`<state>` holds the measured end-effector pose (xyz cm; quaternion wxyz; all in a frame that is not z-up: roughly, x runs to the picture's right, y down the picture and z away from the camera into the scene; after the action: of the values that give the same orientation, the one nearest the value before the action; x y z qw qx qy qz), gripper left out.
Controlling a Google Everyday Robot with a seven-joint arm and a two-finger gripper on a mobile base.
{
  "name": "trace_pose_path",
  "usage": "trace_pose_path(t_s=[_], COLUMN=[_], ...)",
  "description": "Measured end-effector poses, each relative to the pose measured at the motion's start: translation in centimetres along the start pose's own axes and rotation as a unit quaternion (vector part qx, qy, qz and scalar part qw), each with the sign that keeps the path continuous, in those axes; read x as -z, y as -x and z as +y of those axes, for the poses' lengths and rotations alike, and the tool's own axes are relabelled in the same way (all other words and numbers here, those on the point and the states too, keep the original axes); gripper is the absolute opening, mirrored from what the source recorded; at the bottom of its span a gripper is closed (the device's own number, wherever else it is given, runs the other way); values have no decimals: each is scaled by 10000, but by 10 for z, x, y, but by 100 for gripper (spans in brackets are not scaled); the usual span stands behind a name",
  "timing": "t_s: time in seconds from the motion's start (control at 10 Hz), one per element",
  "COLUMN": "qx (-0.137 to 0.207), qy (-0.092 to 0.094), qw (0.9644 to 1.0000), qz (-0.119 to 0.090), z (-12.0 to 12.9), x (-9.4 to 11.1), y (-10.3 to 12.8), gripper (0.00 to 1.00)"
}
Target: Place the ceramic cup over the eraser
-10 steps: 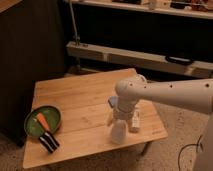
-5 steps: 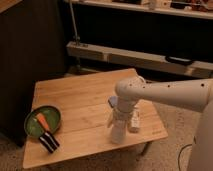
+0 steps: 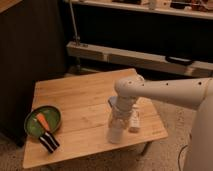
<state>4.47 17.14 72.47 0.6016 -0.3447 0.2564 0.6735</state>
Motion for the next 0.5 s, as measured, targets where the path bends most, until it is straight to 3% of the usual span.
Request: trace_pose_path(t_s=[0.2,0.5], qx=[145,575], qy=[-193,-483], qw=[9996,9954], qz=[-165,-593], z=[24,78], x=[30,108], y=[-5,-15], gripper=[0,0])
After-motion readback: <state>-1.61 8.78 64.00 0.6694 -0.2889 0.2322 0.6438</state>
